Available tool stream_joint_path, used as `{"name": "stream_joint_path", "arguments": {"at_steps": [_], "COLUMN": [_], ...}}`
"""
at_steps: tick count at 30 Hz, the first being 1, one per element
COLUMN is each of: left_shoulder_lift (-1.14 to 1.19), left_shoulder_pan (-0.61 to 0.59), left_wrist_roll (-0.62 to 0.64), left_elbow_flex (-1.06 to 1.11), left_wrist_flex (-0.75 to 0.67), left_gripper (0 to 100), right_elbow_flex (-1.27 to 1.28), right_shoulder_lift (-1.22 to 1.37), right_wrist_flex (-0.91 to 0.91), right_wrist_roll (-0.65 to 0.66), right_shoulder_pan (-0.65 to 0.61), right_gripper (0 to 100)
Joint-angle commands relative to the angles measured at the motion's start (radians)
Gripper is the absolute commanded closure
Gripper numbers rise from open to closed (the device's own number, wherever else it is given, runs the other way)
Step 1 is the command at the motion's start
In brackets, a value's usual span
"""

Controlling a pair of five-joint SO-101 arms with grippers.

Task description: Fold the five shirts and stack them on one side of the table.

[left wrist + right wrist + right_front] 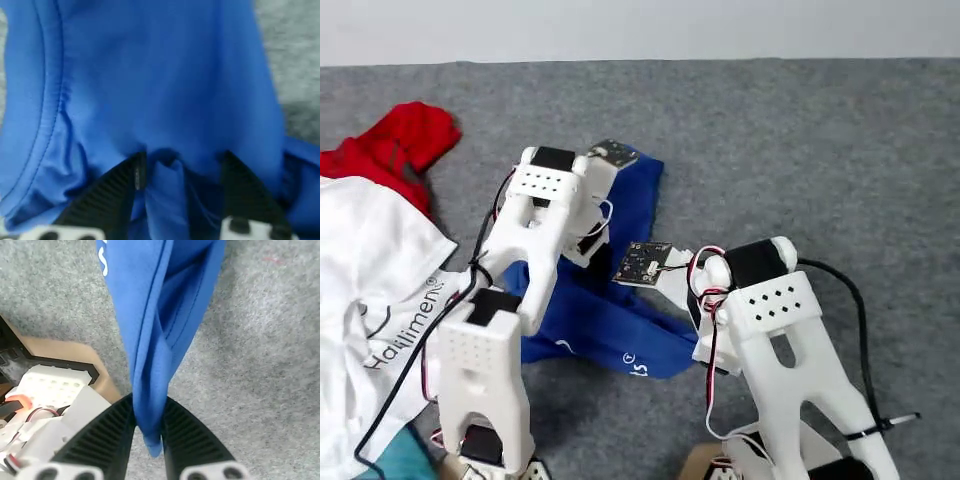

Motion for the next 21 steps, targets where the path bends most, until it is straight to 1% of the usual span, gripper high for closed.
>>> {"name": "stream_joint_path", "arguments": {"at_steps": [1, 5, 8, 10, 11, 13, 16, 21], "left_shoulder_lift": [0.014, 0.015, 0.015, 0.015, 0.015, 0.015, -0.031, -0.206], "left_shoulder_pan": [-0.040, -0.063, -0.061, -0.058, -0.058, -0.060, -0.081, -0.094], "left_wrist_roll": [-0.008, -0.008, -0.008, -0.008, -0.008, -0.008, -0.003, -0.003], "left_elbow_flex": [-0.028, -0.030, -0.071, -0.130, -0.170, -0.259, -0.335, -0.361], "left_wrist_flex": [-0.028, -0.029, 0.008, 0.058, 0.091, 0.157, 0.157, 0.155], "left_gripper": [78, 83, 91, 98, 100, 100, 100, 100], "right_elbow_flex": [-0.005, -0.005, -0.005, -0.005, -0.005, -0.009, -0.018, -0.120], "right_shoulder_lift": [-0.030, -0.030, -0.030, -0.036, -0.039, -0.039, -0.039, -0.039], "right_wrist_flex": [0.036, 0.036, 0.036, 0.036, 0.036, 0.036, 0.035, 0.030], "right_wrist_roll": [0.006, 0.006, 0.006, 0.006, 0.006, 0.006, 0.006, 0.011], "right_shoulder_pan": [0.008, 0.008, 0.013, 0.016, 0.016, 0.018, 0.056, 0.200], "right_gripper": [99.0, 99.0, 99.0, 99.0, 99.0, 99.0, 99.0, 99.0]}}
